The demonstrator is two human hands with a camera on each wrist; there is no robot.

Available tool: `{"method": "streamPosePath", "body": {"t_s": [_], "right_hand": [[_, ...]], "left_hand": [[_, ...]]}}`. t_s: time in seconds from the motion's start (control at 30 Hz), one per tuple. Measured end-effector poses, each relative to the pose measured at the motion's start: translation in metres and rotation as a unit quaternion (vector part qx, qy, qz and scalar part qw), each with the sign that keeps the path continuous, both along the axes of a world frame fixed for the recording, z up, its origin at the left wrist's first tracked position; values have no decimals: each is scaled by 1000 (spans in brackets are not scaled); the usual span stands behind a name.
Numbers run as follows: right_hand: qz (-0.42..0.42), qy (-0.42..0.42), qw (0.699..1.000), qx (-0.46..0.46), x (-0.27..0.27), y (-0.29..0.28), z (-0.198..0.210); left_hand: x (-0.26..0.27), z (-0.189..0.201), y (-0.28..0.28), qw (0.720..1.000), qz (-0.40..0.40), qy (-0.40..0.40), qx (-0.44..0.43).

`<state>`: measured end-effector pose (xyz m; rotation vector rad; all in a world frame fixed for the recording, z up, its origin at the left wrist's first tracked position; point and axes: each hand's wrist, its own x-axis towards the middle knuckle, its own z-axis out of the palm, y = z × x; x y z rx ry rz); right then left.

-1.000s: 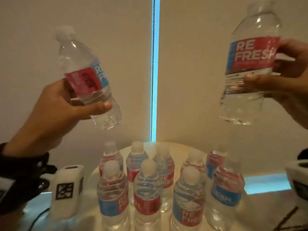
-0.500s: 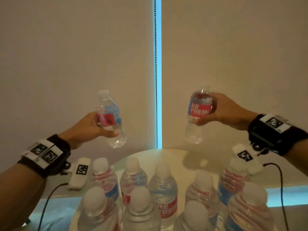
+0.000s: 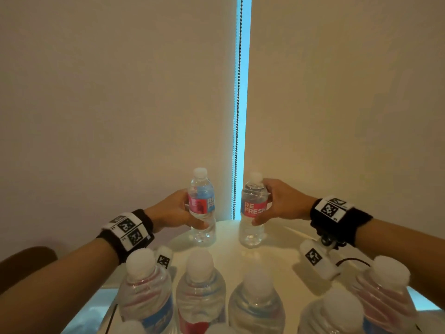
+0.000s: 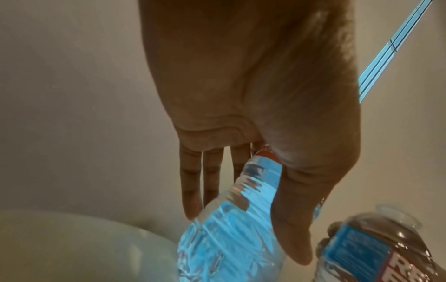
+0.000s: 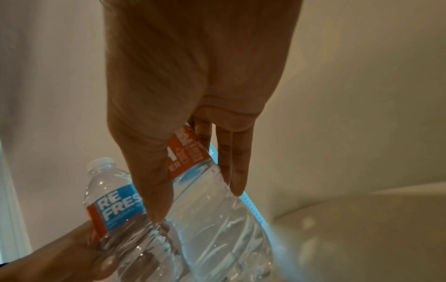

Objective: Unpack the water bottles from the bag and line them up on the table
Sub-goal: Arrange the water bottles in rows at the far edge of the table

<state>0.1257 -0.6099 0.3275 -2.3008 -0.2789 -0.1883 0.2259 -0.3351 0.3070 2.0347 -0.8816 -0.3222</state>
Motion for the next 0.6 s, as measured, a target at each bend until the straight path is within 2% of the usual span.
{"method": "streamPosePath", "body": {"t_s": [0.23,0.6], "right_hand": [[3,-17,1000,6,27,9,-16],[25,-21,999,31,45,12,-21]], "left_hand": [[8,-19,-20,1000,-4,11,-6],[17,-24,-30,1000,-12,25,-14]]}}
